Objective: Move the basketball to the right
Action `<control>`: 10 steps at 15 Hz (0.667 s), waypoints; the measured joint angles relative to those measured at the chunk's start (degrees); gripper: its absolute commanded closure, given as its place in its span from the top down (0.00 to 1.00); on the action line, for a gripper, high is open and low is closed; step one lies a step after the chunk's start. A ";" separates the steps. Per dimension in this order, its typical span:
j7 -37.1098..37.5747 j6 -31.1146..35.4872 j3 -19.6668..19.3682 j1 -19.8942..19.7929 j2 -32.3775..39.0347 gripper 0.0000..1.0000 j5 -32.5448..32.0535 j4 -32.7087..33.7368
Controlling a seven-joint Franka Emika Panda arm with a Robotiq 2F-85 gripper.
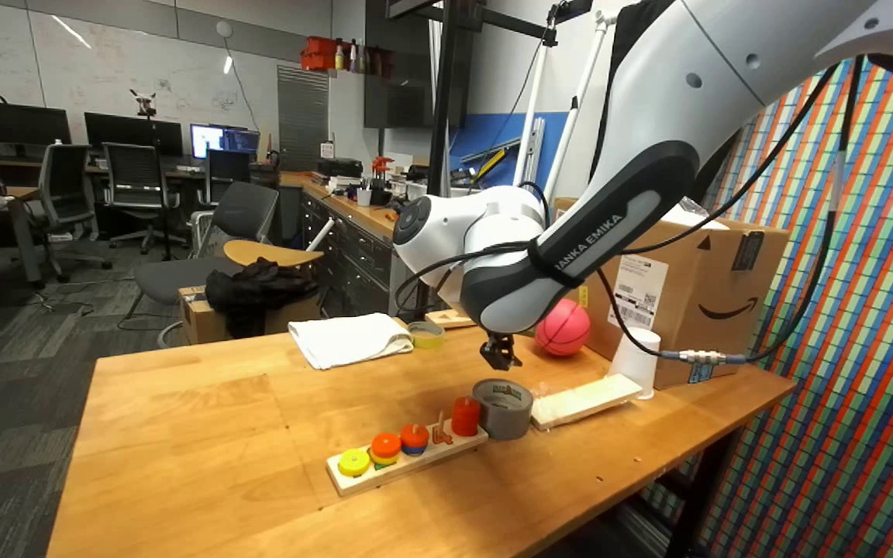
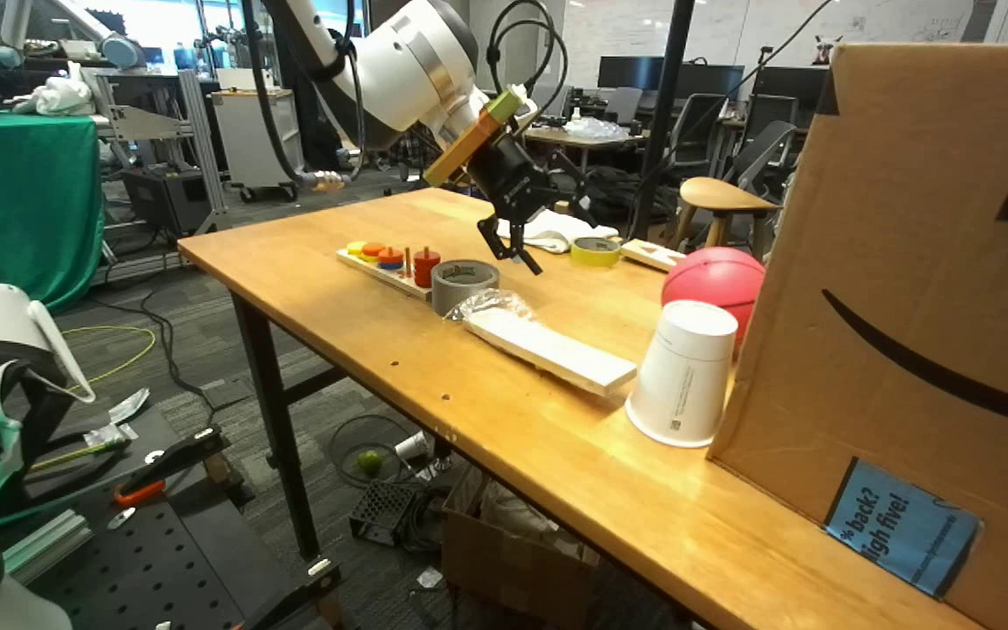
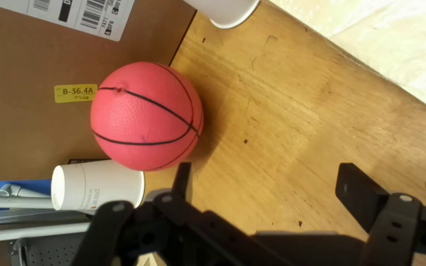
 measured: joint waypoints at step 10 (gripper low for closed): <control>-3.41 0.08 -2.62 -4.68 4.59 1.00 11.47 8.68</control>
